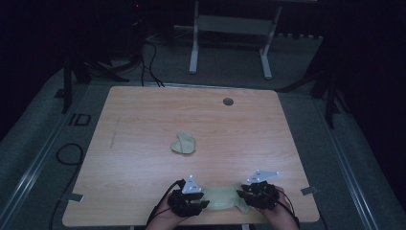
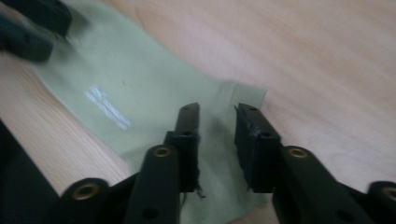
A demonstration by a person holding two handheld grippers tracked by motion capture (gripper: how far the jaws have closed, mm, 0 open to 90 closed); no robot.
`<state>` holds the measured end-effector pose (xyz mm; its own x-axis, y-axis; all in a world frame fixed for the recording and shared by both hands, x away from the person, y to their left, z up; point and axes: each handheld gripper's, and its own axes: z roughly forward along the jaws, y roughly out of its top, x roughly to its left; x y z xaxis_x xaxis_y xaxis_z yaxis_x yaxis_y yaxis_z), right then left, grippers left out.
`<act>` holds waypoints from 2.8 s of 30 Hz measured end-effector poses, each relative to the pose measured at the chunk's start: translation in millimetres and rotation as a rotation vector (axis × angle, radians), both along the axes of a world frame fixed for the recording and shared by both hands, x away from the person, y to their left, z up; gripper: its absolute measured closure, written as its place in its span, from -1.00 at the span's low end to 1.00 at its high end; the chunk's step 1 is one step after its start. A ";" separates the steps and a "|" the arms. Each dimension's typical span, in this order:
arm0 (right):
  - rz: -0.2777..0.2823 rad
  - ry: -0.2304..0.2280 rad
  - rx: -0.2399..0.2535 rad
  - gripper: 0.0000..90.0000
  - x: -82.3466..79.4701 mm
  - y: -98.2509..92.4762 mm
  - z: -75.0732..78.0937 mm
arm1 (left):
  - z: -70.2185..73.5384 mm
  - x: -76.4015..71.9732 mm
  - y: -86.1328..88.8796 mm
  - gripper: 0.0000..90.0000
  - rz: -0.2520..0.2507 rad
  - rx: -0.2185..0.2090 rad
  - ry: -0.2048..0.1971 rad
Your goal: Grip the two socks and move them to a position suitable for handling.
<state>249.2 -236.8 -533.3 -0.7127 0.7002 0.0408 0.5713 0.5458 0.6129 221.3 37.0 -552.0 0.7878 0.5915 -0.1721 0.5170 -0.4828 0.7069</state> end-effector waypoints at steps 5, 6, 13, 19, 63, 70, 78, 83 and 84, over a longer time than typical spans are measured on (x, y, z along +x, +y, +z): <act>-0.001 -0.039 0.029 0.16 11.4 5.1 20.7 | 11.7 -5.1 9.8 0.11 -0.028 0.017 -0.051; 0.005 -0.045 0.038 0.10 14.8 8.0 24.7 | 13.2 -5.5 13.2 0.08 -0.023 0.007 -0.050; 0.049 -0.076 0.028 0.08 39.2 34.5 40.7 | 13.7 -4.4 39.6 0.03 0.013 0.014 -0.057; 0.084 -0.082 0.017 0.10 57.8 57.7 45.6 | 5.9 -7.7 59.1 0.03 0.037 0.025 -0.066; 0.129 -0.063 -0.237 0.62 176.2 232.4 -9.7 | -19.4 -7.9 124.6 -0.81 0.233 -0.007 -0.039; 0.085 -0.067 -0.251 0.83 176.2 231.1 -3.5 | -20.9 -6.8 125.9 -0.81 0.233 -0.008 -0.033; 0.079 -0.077 -0.219 0.83 168.0 213.9 23.3 | -21.0 -6.3 125.6 -0.81 0.237 0.000 -0.028; 0.061 -0.098 -0.194 0.83 162.3 198.4 39.6 | -21.8 -5.7 125.7 -0.81 0.240 0.007 -0.025; 0.055 -0.105 -0.188 0.83 160.5 194.2 43.8 | -22.1 -5.5 125.8 -0.81 0.237 0.006 -0.022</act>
